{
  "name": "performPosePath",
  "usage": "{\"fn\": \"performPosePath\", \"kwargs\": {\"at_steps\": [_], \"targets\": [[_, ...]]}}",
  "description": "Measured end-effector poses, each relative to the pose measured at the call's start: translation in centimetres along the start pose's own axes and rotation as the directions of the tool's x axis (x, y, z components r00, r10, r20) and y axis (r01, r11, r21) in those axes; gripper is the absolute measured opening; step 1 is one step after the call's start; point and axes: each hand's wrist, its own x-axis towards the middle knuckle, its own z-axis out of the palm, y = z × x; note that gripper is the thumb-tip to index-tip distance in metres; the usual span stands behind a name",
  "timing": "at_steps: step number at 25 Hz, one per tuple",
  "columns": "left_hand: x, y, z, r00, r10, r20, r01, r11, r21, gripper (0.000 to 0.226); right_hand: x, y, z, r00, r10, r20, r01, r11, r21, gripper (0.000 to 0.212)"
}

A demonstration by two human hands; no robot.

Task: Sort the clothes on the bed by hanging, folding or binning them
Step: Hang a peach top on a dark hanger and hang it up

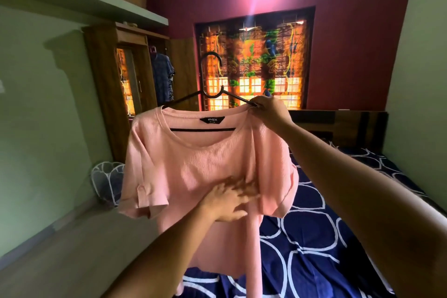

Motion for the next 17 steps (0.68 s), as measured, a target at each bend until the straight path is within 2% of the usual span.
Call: {"fn": "performPosePath", "kwargs": {"at_steps": [1,2,3,8,10,13,15,17], "targets": [[-0.6,0.2,0.6,0.992,0.029,0.123,-0.027,0.999,-0.025,0.061,0.1,-0.3,0.4,1.0,-0.005,0.0,0.005,1.0,-0.002,0.023],[-1.3,0.2,0.9,0.981,0.057,0.183,-0.05,0.998,-0.042,0.062,0.3,-0.5,0.8,1.0,-0.002,0.002,0.002,1.0,-0.009,0.023],[-2.0,-0.1,1.2,0.984,0.078,0.16,-0.073,0.997,-0.035,0.062,0.3,-0.5,1.2,1.0,-0.001,0.003,0.001,1.0,-0.024,0.022],[-7.7,-5.8,0.1,0.982,0.028,-0.188,-0.032,0.999,-0.022,0.047,-0.5,-1.3,4.6,0.999,0.023,0.027,-0.022,0.999,-0.035,0.023],[-11.4,-8.7,0.1,0.954,-0.087,-0.287,0.088,0.996,-0.01,0.043,-1.1,-2.1,6.0,0.999,0.043,0.029,-0.043,0.999,-0.018,0.024],[-17.2,-12.4,-0.9,0.835,-0.423,-0.352,0.453,0.892,0.003,0.058,-1.5,-3.8,8.1,0.999,0.003,0.041,-0.003,1.0,0.001,0.025],[-21.1,-13.6,-1.4,0.742,-0.58,-0.337,0.624,0.781,0.03,0.069,-1.2,-5.8,9.5,0.999,-0.023,0.049,0.021,0.999,0.04,0.026],[-25.0,-13.9,-0.2,0.712,-0.66,-0.242,0.688,0.724,0.049,0.074,-0.8,-8.0,10.7,0.997,-0.049,0.059,0.043,0.995,0.092,0.026]]}}
